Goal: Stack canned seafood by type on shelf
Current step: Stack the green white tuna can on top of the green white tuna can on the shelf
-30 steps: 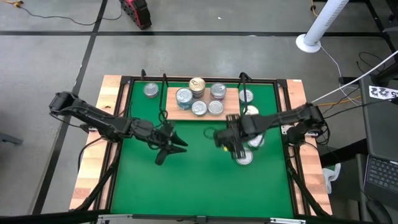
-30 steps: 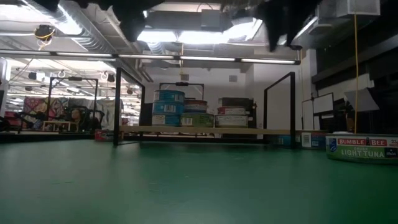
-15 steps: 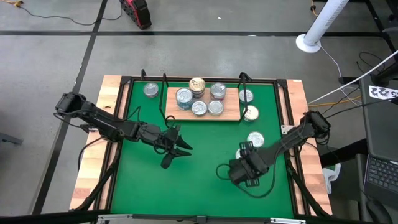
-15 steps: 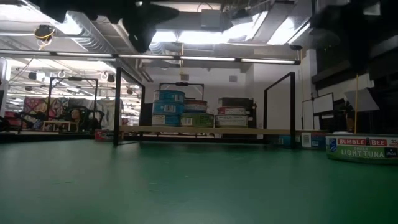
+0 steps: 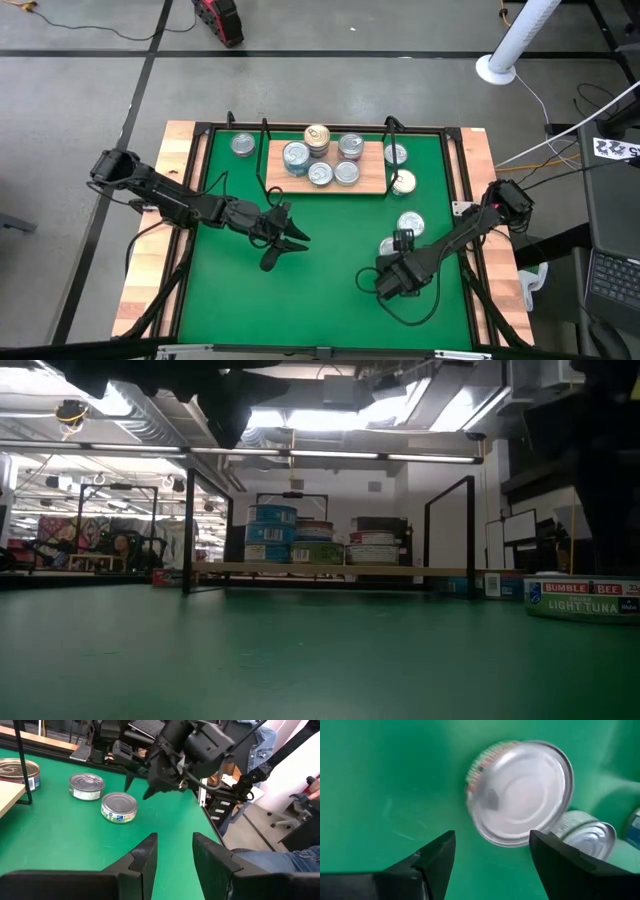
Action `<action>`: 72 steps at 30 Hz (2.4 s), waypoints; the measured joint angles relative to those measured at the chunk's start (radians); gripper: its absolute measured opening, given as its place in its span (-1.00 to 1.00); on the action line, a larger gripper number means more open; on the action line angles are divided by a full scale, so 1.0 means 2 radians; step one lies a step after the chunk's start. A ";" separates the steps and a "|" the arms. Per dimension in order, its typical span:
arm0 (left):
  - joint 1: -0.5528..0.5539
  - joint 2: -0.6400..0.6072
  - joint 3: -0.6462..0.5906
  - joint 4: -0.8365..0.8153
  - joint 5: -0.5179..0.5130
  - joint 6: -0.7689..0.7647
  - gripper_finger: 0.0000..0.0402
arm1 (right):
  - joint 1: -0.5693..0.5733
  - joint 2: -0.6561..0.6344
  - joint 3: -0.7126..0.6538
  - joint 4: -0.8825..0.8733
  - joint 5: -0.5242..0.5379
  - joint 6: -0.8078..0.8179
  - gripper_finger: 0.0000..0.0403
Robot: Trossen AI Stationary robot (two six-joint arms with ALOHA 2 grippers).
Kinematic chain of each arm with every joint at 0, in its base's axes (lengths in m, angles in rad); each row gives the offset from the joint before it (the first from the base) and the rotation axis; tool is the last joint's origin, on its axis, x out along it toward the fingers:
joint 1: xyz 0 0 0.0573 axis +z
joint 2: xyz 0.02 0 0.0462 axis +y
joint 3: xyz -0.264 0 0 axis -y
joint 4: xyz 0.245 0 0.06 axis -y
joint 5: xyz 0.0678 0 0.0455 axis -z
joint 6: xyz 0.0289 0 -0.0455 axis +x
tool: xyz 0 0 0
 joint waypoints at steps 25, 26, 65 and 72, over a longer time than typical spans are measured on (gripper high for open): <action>0.000 0.000 0.000 0.003 -0.018 0.003 -0.41 | 0.004 0.000 -0.058 0.068 0.026 -0.001 -0.23; 0.000 0.000 0.000 0.004 -0.021 0.003 -0.41 | 0.004 0.000 -0.058 0.070 0.030 -0.001 -0.31; 0.002 0.346 0.180 0.134 -0.041 0.284 -0.32 | -0.054 0.001 -0.033 0.192 0.054 -0.026 -1.00; 0.009 0.352 0.192 0.071 -0.060 0.309 0.03 | -0.084 0.001 -0.033 0.233 0.042 -0.029 -1.00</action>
